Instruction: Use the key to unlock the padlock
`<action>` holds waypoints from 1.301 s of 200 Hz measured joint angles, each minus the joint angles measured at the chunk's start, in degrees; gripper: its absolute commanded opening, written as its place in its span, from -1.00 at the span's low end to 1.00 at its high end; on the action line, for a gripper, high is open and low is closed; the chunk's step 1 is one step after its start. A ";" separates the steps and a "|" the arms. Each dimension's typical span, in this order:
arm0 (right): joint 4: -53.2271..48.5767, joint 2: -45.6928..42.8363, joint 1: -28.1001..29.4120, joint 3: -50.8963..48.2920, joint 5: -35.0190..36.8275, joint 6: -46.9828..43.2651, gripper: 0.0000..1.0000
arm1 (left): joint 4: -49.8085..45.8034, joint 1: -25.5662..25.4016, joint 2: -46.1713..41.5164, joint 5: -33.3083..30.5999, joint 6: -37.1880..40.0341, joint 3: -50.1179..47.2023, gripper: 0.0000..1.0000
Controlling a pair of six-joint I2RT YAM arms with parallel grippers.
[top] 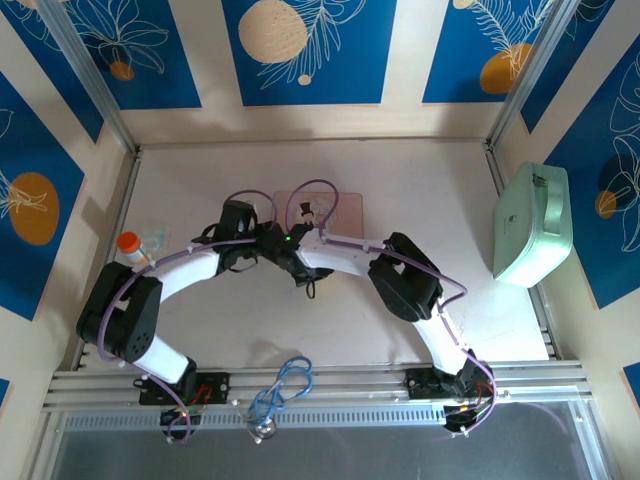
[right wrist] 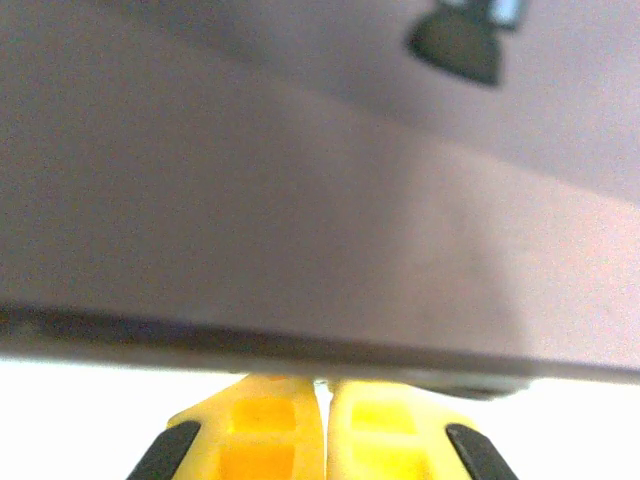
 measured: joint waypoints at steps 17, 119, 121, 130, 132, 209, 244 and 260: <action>-1.42 1.22 0.48 1.20 1.62 -0.20 -0.69 | 0.33 0.13 0.11 0.11 0.00 -0.02 -0.08; 10.78 -14.10 0.79 -13.68 -3.43 -5.14 -0.50 | 0.35 0.17 0.09 0.39 0.00 -0.02 -0.08; 11.47 -14.86 0.72 -14.16 -3.69 -4.92 -0.54 | 0.35 0.17 0.09 0.39 0.00 -0.02 -0.08; 14.05 -18.03 0.20 -16.24 -5.09 -5.14 -0.68 | 0.35 0.17 0.09 0.39 0.00 -0.02 -0.08; 14.56 -18.73 -0.02 -16.72 -5.35 -5.62 -0.69 | 0.35 0.17 0.09 0.39 0.00 -0.02 -0.08; 24.44 -20.00 -7.65 -22.62 -11.61 -6.10 -0.89 | 0.35 0.26 0.09 0.44 0.00 -0.02 -0.09; 25.59 -18.99 -7.65 -23.06 -12.44 -6.05 -0.89 | 0.35 0.26 0.09 0.44 0.00 -0.02 -0.09; 25.73 -18.67 -7.80 -23.06 -12.57 -6.03 -0.89 | 0.35 0.26 0.11 0.46 0.00 -0.02 -0.09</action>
